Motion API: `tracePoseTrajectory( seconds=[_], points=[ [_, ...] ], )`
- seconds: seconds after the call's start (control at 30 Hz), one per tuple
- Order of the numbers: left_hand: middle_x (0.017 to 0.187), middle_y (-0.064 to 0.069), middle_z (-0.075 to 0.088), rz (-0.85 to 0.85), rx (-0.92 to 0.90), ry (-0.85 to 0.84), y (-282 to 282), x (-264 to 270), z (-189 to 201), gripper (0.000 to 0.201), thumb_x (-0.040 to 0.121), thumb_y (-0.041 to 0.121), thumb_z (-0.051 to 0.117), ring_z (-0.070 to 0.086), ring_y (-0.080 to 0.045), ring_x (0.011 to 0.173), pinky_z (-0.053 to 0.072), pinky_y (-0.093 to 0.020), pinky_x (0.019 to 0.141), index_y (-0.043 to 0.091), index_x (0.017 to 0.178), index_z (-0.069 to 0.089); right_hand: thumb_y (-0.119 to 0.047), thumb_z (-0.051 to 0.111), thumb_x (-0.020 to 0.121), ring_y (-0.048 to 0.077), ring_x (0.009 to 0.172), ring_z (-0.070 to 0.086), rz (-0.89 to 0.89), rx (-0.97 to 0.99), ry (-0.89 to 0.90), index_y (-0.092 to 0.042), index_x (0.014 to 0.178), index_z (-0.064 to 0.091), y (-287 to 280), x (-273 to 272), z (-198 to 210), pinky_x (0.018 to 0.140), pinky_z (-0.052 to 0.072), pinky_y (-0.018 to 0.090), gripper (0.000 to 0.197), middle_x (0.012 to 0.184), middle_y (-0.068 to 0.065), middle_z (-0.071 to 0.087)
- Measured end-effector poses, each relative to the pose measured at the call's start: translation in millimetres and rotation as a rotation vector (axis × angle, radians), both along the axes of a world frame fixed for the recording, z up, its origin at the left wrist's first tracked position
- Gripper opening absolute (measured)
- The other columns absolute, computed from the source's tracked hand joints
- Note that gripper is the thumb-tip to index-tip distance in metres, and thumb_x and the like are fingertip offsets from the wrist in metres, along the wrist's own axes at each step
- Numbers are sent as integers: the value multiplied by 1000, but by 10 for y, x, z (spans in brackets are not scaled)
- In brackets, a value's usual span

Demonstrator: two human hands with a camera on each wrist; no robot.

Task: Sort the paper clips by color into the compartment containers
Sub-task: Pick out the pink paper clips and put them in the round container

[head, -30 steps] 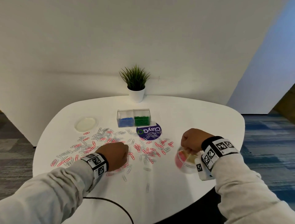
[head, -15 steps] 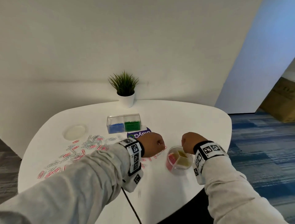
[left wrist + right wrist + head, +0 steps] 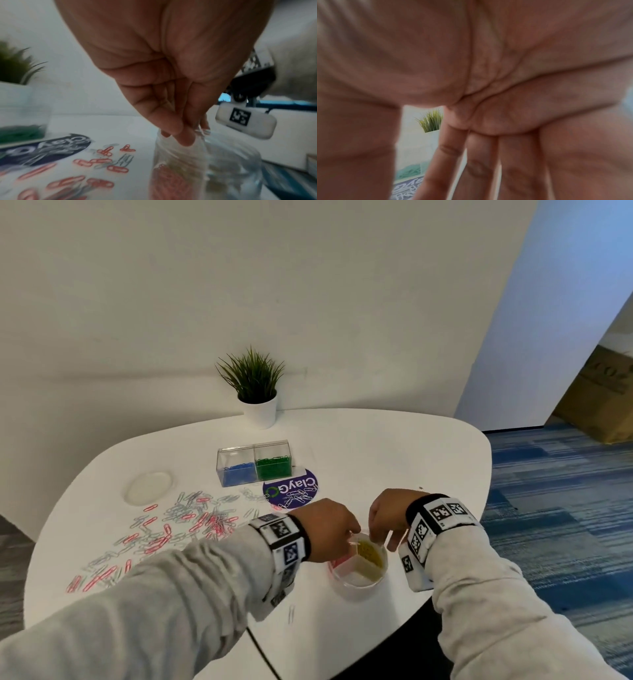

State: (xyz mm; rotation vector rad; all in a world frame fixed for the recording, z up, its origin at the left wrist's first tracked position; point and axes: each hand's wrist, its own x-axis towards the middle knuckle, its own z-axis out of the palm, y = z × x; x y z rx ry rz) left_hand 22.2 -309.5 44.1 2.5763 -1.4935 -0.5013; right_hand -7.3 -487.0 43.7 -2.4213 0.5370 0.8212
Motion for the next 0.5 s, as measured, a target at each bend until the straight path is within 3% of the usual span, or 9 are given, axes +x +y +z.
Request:
tracePoseTrajectory(
  seconds=[0.07, 0.1, 0.17, 0.23, 0.3, 0.37, 0.43, 0.5],
  points=[
    [114, 3, 71, 103, -76, 155, 205, 53, -22, 34, 92, 20, 62, 67, -12, 100, 54, -27, 86, 18, 125, 67, -21, 69, 87, 21, 71, 71, -25, 31, 9, -3, 103, 71, 2, 16, -40, 63, 56, 27, 24, 92, 8, 76],
    [109, 2, 73, 188, -130, 296, 310, 75, -43, 32, 91, 13, 61, 70, -10, 92, 58, -27, 79, 16, 122, 68, -26, 67, 88, 21, 74, 72, -39, 38, -23, -5, 102, 71, -2, 36, -83, 64, 56, 28, 26, 92, 7, 76],
    [100, -2, 75, 356, -254, 564, 494, 97, -63, 36, 88, -2, 54, 73, -12, 81, 58, -26, 67, 13, 118, 68, -25, 61, 90, 24, 88, 73, -27, 15, -150, -5, 101, 69, -18, 94, -211, 68, 55, 29, 24, 96, 7, 75],
    [92, -2, 76, 479, -349, 628, 665, 154, -92, 35, 87, -6, 52, 74, -13, 77, 57, -25, 65, 13, 111, 69, -19, 54, 93, 23, 103, 67, 49, -69, -295, -13, 101, 69, -10, 135, -323, 78, 50, 28, 17, 109, 4, 70],
    [86, 3, 75, 535, -362, 502, 813, 231, -135, 23, 89, 3, 60, 72, -10, 75, 58, -28, 69, 19, 102, 70, -18, 49, 97, 16, 112, 58, 129, -135, -382, -27, 112, 67, 38, 163, -445, 90, 42, 23, 25, 122, -4, 62],
    [88, 10, 72, 519, -238, 247, 942, 324, -189, 12, 90, 20, 65, 68, -5, 80, 54, -24, 76, 27, 99, 69, -24, 54, 97, 15, 117, 55, 164, -135, -402, -35, 126, 62, 83, 212, -565, 98, 40, 24, 32, 126, -4, 58],
    [100, 13, 68, 476, -81, 47, 1016, 384, -243, 16, 94, 30, 61, 61, -5, 91, 46, -20, 80, 31, 108, 68, -33, 61, 93, 16, 117, 55, 177, -142, -412, -38, 128, 61, 120, 272, -654, 101, 42, 27, 35, 126, -4, 55],
    [110, 9, 65, 446, 5, -17, 1037, 416, -311, 22, 96, 31, 58, 59, -10, 101, 44, -22, 86, 29, 116, 67, -37, 65, 90, 17, 113, 56, 211, -181, -432, -38, 122, 64, 154, 347, -735, 98, 45, 28, 32, 123, -4, 54]
  ],
)
